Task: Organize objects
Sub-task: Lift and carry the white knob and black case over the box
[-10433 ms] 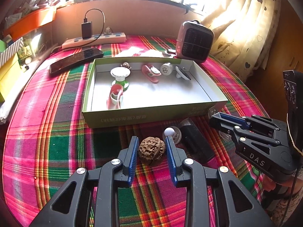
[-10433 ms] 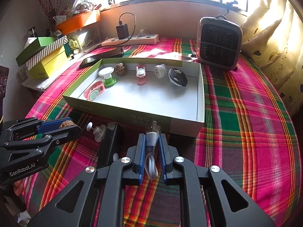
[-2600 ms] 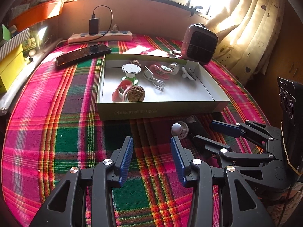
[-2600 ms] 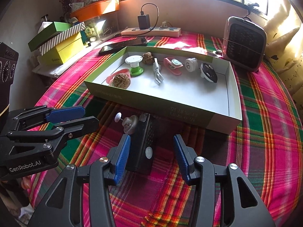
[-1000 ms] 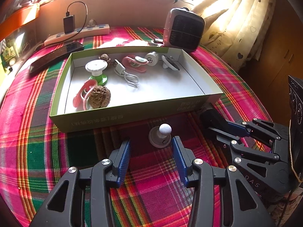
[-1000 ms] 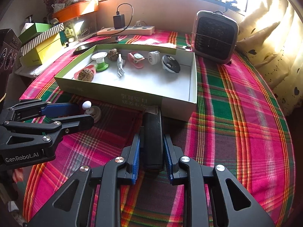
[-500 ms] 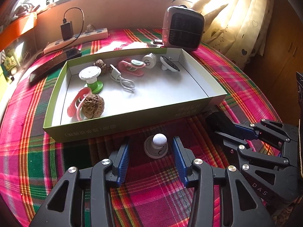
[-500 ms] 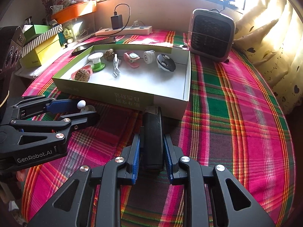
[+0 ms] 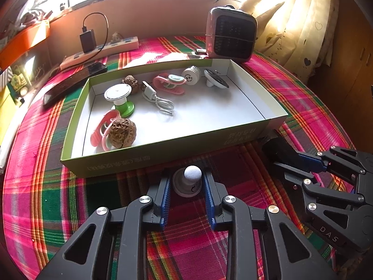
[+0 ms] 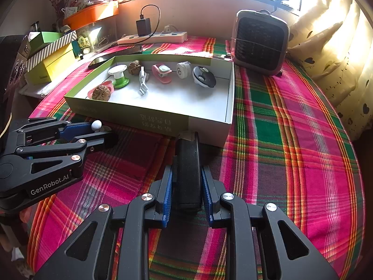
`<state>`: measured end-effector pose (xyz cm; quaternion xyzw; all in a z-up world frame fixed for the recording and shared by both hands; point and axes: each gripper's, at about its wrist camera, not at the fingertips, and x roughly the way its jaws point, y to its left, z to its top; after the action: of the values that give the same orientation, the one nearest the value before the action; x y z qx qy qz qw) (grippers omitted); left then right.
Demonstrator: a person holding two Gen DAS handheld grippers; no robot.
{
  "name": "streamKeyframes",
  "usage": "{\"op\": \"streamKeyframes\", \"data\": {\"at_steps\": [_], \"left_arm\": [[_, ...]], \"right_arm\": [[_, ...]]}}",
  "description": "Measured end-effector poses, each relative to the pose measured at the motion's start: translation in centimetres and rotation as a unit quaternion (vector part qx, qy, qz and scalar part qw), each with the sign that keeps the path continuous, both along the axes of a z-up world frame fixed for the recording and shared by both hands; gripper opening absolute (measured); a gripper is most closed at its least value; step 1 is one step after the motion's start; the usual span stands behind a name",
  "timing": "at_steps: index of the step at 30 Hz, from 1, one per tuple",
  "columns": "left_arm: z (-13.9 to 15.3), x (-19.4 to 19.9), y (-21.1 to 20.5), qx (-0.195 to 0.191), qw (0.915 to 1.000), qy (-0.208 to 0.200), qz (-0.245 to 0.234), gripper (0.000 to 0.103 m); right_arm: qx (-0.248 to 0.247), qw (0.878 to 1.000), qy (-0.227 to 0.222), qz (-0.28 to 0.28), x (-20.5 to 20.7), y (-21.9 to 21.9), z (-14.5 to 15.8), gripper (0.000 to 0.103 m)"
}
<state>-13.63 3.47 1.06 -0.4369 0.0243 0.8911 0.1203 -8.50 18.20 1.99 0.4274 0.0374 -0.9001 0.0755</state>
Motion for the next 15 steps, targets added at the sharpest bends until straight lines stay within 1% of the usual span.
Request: {"op": "streamKeyframes", "data": {"at_steps": [15], "left_arm": [[0.0,-0.02,-0.08,0.004,1.0,-0.001,0.002,0.024]], "right_arm": [[0.0,1.0,-0.001,0.0,0.02,0.0,-0.01,0.024]]}}
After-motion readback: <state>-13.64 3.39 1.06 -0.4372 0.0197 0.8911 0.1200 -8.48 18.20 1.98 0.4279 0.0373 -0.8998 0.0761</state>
